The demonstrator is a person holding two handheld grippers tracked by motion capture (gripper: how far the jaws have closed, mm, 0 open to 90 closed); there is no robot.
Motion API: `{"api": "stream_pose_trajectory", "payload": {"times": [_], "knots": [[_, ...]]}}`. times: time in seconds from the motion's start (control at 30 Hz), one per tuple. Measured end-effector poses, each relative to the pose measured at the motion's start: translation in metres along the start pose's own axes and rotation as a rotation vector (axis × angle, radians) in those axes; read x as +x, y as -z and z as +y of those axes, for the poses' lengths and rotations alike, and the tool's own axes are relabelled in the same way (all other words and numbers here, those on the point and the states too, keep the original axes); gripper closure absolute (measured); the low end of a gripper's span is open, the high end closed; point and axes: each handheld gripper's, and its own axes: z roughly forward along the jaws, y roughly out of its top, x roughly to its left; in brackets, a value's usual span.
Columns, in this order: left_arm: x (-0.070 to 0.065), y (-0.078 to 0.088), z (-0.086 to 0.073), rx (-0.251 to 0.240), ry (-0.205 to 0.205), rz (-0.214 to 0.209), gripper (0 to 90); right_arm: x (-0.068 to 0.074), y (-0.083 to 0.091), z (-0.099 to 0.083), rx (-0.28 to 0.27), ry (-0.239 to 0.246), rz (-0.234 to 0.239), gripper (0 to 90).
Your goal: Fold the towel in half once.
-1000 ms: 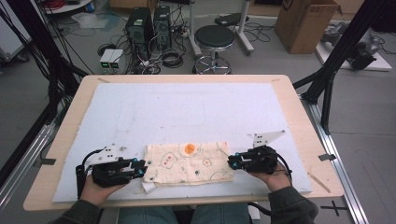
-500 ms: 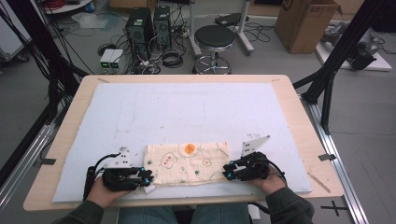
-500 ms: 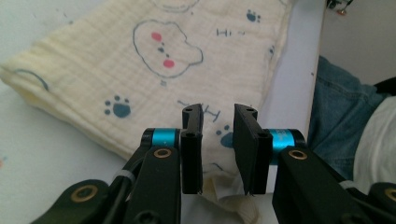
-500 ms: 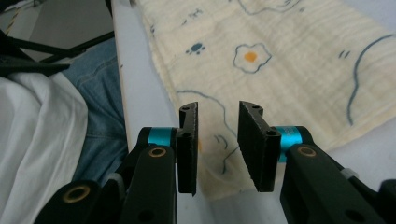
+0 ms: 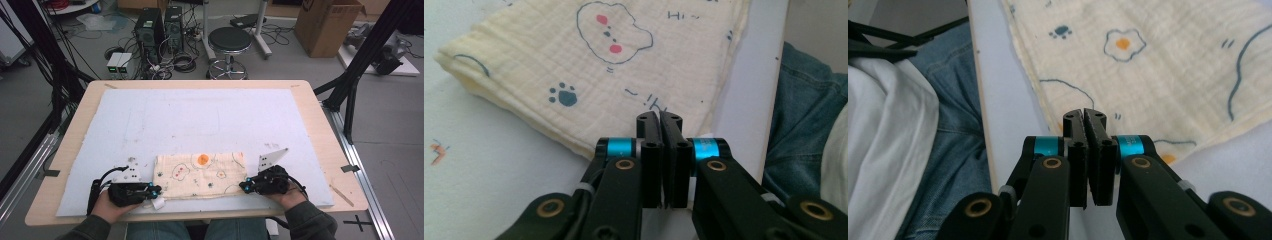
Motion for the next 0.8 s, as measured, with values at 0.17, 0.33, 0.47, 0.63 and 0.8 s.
{"api": "stream_pose_trajectory", "payload": {"times": [0.17, 0.33, 0.47, 0.63, 0.8], "knots": [[0.001, 0.004, 0.000, -0.018, 0.005, 0.000, 87.9, 0.008, 0.008, 0.003, -0.051, 0.009, 0.013, 88.2], [0.000, 0.006, -0.002, -0.019, 0.004, -0.015, 86.9, 0.009, 0.000, -0.002, 0.021, 0.003, 0.047, 84.5], [-0.001, 0.009, 0.003, -0.085, 0.028, -0.049, 75.4, 0.006, 0.002, 0.000, -0.031, -0.013, 0.064, 77.8], [0.001, 0.002, 0.009, -0.087, 0.024, -0.039, 80.2, -0.001, -0.001, 0.006, -0.054, -0.027, 0.045, 77.4], [0.001, -0.002, 0.006, -0.041, 0.011, -0.027, 80.7, -0.007, -0.010, 0.002, 0.008, -0.028, -0.005, 75.0]]}}
